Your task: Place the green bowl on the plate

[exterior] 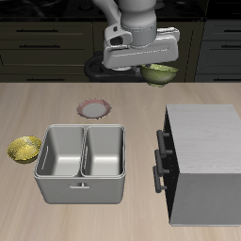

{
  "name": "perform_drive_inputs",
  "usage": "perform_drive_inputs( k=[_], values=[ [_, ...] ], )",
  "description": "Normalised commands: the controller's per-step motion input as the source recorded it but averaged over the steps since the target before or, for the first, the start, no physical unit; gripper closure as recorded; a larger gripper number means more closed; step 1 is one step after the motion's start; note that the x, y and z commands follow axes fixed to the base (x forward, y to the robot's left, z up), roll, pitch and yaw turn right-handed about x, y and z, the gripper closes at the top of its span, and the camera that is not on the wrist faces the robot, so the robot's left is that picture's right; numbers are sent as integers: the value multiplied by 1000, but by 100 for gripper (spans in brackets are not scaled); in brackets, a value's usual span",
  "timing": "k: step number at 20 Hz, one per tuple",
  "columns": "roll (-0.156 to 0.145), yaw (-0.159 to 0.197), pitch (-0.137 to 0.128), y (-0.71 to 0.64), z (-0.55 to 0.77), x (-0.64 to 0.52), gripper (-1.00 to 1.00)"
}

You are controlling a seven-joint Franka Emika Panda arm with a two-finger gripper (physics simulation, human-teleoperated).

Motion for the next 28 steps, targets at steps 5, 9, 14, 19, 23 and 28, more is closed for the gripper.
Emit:
perform_drive_inputs(
  k=[5, 9, 14, 19, 23, 28],
  values=[
    [-38, -12, -23, -334, -268, -378, 100],
    [-54, 5, -51, -351, -178, -381, 100],
    [-61, -26, -37, -416, -128, -409, 100],
    [-53, -18, 0, -325, -164, -225, 100],
    [-39, -26, 7, -375, -290, -295, 100],
    [-22, -24, 6, -183, -140, -212, 100]
  ],
)
